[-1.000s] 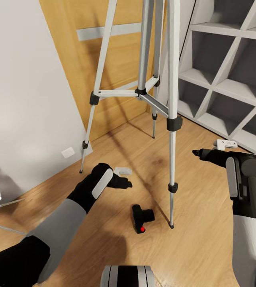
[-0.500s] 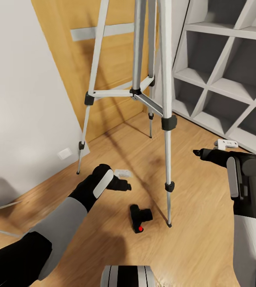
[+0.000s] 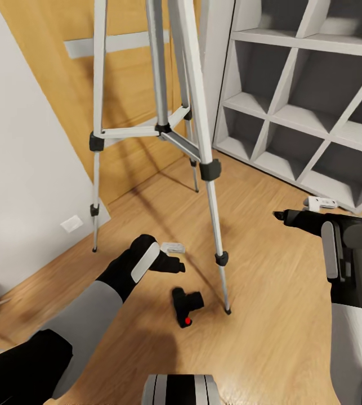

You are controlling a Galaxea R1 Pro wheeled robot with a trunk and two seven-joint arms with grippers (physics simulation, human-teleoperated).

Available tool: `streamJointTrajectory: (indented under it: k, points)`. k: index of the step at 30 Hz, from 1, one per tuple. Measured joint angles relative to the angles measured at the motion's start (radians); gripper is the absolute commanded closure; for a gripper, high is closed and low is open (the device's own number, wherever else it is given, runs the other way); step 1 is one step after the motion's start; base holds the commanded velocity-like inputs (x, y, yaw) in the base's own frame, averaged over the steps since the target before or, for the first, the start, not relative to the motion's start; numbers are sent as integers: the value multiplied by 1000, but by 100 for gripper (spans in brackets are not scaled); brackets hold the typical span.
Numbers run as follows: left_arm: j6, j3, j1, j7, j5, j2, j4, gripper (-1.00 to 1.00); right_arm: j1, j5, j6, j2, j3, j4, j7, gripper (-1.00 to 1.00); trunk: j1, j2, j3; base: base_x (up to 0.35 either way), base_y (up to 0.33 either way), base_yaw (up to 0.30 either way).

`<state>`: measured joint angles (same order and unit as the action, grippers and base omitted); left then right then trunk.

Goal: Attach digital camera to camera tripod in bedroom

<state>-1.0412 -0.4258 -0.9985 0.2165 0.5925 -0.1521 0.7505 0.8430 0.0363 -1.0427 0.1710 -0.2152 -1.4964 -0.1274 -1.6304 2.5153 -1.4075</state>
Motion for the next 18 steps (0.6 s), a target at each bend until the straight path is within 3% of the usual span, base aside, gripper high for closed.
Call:
streamJointTrajectory:
  k: [18]
  points:
    - [3,19,0,-1,-3,6,-5,-100,0,0,0,0,0,-1,-1,-100,-8,4,-70,0,0,-36]
